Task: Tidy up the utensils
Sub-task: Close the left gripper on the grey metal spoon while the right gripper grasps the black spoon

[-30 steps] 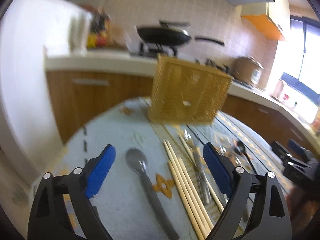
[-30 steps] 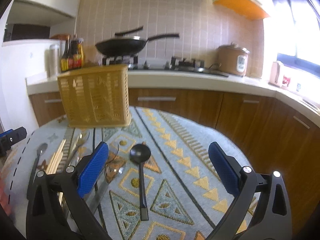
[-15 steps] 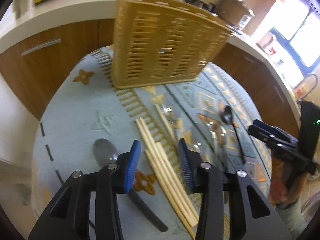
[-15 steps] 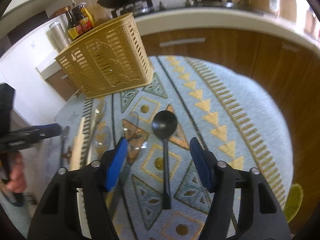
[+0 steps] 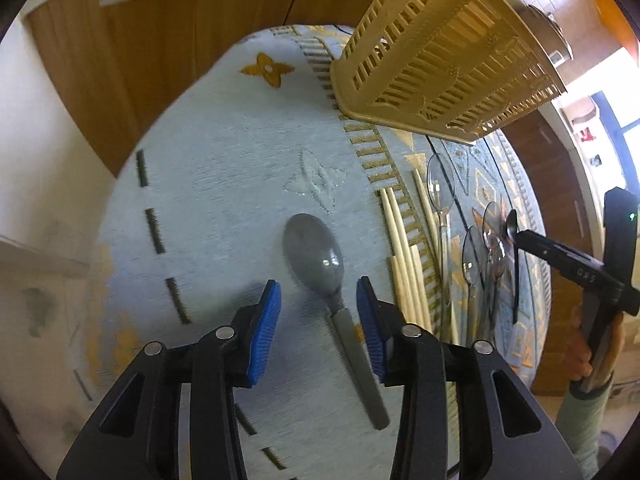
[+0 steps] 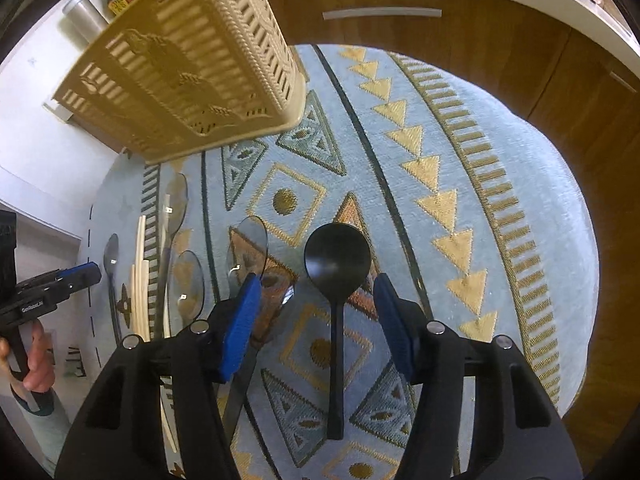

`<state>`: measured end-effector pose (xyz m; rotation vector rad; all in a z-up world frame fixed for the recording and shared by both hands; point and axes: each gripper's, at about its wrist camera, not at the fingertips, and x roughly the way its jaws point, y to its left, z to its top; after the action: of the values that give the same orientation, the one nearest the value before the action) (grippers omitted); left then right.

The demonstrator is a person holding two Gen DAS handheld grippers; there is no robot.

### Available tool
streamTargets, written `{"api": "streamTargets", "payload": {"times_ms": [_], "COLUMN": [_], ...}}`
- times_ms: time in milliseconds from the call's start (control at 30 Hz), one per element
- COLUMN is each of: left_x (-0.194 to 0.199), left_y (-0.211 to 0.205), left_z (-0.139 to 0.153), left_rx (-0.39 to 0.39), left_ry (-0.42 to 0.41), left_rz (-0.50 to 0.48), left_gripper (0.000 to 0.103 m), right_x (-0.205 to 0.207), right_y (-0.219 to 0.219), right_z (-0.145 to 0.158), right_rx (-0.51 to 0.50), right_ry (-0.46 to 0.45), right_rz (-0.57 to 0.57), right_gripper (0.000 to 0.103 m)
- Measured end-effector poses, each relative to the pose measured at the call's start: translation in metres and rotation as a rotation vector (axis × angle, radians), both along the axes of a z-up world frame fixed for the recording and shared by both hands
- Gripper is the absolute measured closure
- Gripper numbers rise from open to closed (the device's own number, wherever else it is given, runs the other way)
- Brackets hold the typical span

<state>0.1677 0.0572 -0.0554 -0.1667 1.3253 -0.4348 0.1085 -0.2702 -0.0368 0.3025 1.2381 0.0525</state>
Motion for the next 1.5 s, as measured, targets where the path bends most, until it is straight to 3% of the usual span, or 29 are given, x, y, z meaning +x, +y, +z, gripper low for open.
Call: {"api": "streamTargets", "payload": {"times_ms": [200, 367, 500, 567, 633, 667, 867, 1067, 1267, 1433, 1500], "left_x": [0.002, 0.005, 0.004, 0.002, 0.001, 0.0, -0.008, -0.024, -0.015, -0.013, -0.01], "left_y": [-0.02, -0.043, -0.053, -0.058, -0.061, -0.062, -0.064, -0.053, -0.032, -0.02, -0.012], "left_z": [0.001, 0.003, 0.003, 0.004, 0.005, 0.007, 0.012, 0.01, 0.015, 0.022, 0.024], "left_rx": [0.084, 0.215, 0.306, 0.341, 0.365, 0.369, 0.343, 0.295, 0.21, 0.186, 0.162], "left_ry": [-0.005, -0.038, -0.058, -0.07, -0.088, -0.095, -0.138, -0.167, -0.163, -0.164, -0.152], "left_rz": [-0.017, -0.037, -0.054, -0.066, -0.06, -0.058, -0.062, -0.074, -0.085, -0.077, -0.073], "left_gripper": [0.055, 0.057, 0.065, 0.066, 0.072, 0.072, 0.075, 0.075, 0.082, 0.088, 0.09], "right_x": [0.01, 0.026, 0.036, 0.038, 0.039, 0.04, 0.042, 0.031, 0.029, 0.025, 0.025], "right_y": [0.0, 0.026, 0.04, 0.047, 0.055, 0.058, 0.088, 0.077, 0.062, 0.056, 0.058], "right_z": [-0.012, -0.017, -0.019, -0.018, -0.018, -0.018, -0.014, -0.017, -0.019, -0.015, -0.014], "right_rx": [0.003, -0.067, -0.111, -0.109, -0.092, -0.093, -0.119, -0.067, -0.001, -0.037, -0.063], "right_ry": [0.052, 0.07, 0.081, 0.08, 0.075, 0.073, 0.034, 0.02, -0.007, -0.028, -0.024], "right_rz": [0.007, 0.058, 0.081, 0.095, 0.114, 0.119, 0.17, 0.148, 0.112, 0.115, 0.129], "right_gripper": [0.048, 0.048, 0.048, 0.053, 0.066, 0.067, 0.093, 0.094, 0.094, 0.093, 0.085]}}
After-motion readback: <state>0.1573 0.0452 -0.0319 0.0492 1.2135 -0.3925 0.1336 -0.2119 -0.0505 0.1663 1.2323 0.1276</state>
